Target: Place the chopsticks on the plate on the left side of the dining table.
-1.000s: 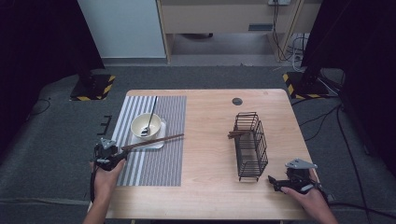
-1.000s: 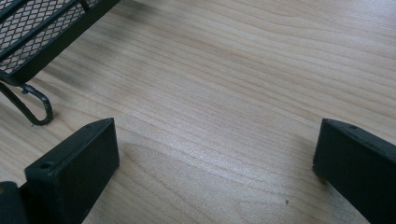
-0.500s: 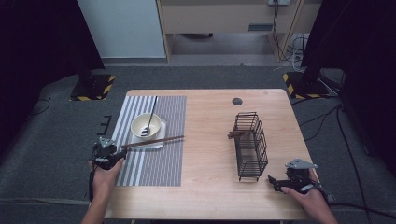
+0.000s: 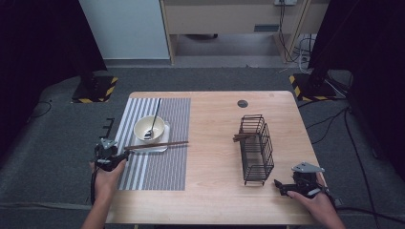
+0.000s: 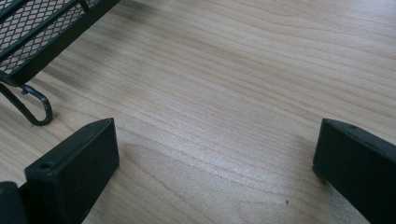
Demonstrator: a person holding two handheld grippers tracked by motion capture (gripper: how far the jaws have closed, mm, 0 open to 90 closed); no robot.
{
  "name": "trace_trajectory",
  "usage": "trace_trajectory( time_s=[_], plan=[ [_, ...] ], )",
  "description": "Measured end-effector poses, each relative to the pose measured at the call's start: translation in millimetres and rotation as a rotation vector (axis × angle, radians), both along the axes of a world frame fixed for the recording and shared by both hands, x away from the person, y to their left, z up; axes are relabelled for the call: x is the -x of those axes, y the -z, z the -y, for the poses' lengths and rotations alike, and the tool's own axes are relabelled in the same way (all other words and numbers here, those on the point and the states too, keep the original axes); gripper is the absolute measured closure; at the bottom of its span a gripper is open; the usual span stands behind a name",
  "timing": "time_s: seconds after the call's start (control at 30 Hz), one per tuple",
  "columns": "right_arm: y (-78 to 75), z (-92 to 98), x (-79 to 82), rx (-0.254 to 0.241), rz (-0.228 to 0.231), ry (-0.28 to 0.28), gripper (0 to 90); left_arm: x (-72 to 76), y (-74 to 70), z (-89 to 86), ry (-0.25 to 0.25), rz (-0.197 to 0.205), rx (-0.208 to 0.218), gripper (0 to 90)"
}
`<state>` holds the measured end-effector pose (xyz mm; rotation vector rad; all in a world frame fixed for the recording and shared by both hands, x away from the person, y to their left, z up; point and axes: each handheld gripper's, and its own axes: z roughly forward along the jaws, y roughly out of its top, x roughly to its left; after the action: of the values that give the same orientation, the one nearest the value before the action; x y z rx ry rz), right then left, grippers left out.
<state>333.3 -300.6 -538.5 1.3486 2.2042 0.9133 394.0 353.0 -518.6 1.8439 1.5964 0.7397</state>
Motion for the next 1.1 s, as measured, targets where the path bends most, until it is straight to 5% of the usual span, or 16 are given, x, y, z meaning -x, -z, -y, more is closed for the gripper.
trace_trajectory(
  time_s=[0.3, 0.5, 1.1],
  plan=[
    [0.0, 0.0, 0.0, 0.0, 0.0, 0.0, 0.2, 9.9, 0.4, -0.6, 0.026, -0.017, -0.004, 50.6],
    [0.0, 0.0, 0.0, 0.0, 0.0, 0.0, 0.2, 8.3, 0.6, -2.5, 0.036, -0.005, 0.022, 57.3],
    [0.0, -0.2, 0.0, 0.0, 0.0, 0.002, 0.1, 1.6, -1.3, -1.7, 0.056, -0.003, -0.002, 62.1]
  ],
)
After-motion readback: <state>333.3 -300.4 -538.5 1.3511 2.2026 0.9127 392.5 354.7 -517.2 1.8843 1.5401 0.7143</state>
